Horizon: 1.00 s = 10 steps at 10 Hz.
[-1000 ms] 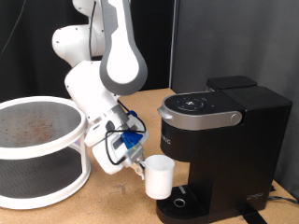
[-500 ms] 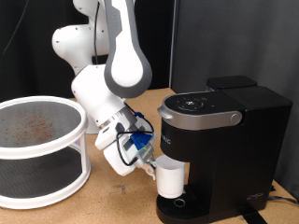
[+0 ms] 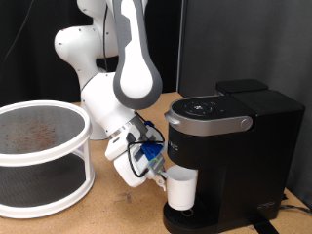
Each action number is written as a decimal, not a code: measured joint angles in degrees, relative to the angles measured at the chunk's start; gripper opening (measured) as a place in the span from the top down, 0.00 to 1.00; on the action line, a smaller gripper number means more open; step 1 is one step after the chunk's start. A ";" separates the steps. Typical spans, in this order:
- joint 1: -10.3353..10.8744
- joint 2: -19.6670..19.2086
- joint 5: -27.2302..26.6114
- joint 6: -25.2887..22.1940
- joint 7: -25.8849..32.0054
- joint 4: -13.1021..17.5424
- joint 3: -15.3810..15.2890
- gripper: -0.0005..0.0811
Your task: Make a cup of coffee with the keurig machine
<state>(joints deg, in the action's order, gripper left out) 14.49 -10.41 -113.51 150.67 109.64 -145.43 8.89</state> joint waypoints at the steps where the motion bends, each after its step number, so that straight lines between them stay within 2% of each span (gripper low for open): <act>1: 0.01 -0.71 -1.26 0.02 1.14 0.30 -0.21 0.90; 6: 0.02 -3.35 -4.95 0.04 2.92 2.29 -0.89 0.90; 8: 0.01 -3.47 -5.44 -0.30 3.77 2.39 -0.89 0.86; 9: 0.00 -3.47 -5.43 -0.40 3.77 2.35 -0.89 0.62; 10: -0.03 -3.44 -5.37 -0.39 3.77 2.19 -0.81 0.62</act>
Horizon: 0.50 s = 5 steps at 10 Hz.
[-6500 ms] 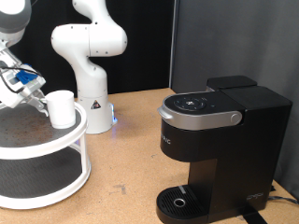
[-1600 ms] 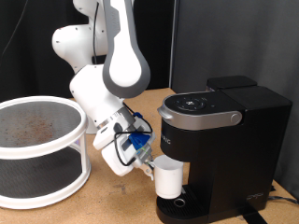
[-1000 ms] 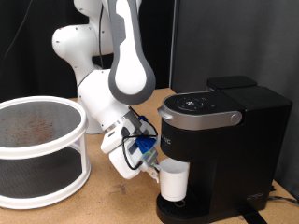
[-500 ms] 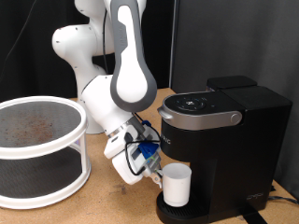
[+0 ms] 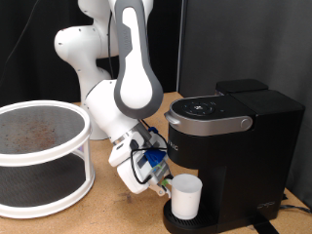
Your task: Make a cup of coffee with the keurig machine
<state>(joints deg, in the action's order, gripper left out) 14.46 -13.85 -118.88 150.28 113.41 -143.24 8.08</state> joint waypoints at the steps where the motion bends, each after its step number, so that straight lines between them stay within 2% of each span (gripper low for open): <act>1: -0.11 0.16 0.91 0.01 -0.08 -0.38 0.20 0.35; 2: -0.57 0.83 4.58 0.01 -1.57 -1.54 0.47 0.35; 3: -1.26 2.05 9.05 -0.11 -3.83 -3.15 0.92 0.14; 4: -2.09 3.53 13.36 -0.80 -5.88 -4.91 1.54 0.14; 5: -2.97 5.11 17.36 -2.04 -7.76 -6.62 2.36 0.03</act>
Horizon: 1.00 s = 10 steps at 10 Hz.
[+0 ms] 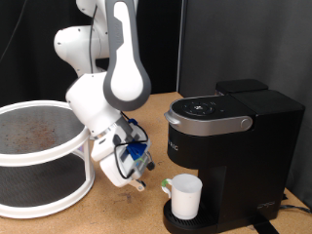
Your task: Make a cup of coffee with the keurig machine
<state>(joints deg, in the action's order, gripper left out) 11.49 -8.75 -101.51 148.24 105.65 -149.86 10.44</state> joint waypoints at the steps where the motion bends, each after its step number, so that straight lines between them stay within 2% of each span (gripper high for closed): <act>1: -0.91 1.59 3.47 -0.98 -1.67 -1.52 0.83 0.01; 2: -1.64 3.89 6.02 -2.13 -3.18 -3.20 1.42 0.01; 4: -1.67 3.97 7.49 -2.99 -4.96 -3.22 1.34 0.01; 6: -1.81 7.15 13.41 -7.36 -10.11 -3.73 1.56 0.01; 8: -2.41 11.72 15.98 -11.43 -10.65 -4.88 2.05 0.01; 10: -2.59 16.35 14.10 -12.53 -7.42 -5.89 2.50 0.01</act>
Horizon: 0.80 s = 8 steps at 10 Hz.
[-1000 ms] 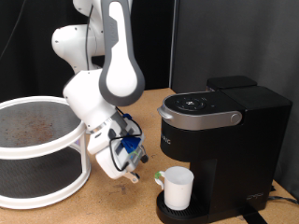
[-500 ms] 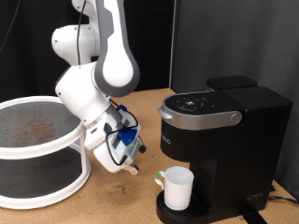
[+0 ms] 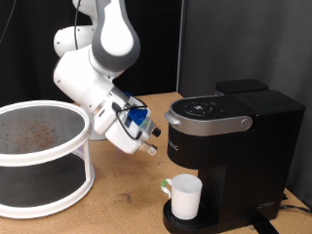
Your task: Make a cup of coffee with the keurig machine
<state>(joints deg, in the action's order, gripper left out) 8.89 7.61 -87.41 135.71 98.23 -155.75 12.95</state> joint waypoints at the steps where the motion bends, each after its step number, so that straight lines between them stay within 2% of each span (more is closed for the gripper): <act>1: -0.10 2.26 -2.77 -0.12 3.29 -0.44 0.13 0.01; 4: -0.22 8.78 -9.21 0.56 8.66 -0.92 0.18 0.01; 6: -0.22 12.67 -9.16 1.72 6.99 -0.88 -0.03 0.01; 8: -0.22 16.35 -7.56 2.10 2.79 -0.67 -0.16 0.01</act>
<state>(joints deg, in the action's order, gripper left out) 8.67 23.96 -94.97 137.81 101.02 -156.41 12.79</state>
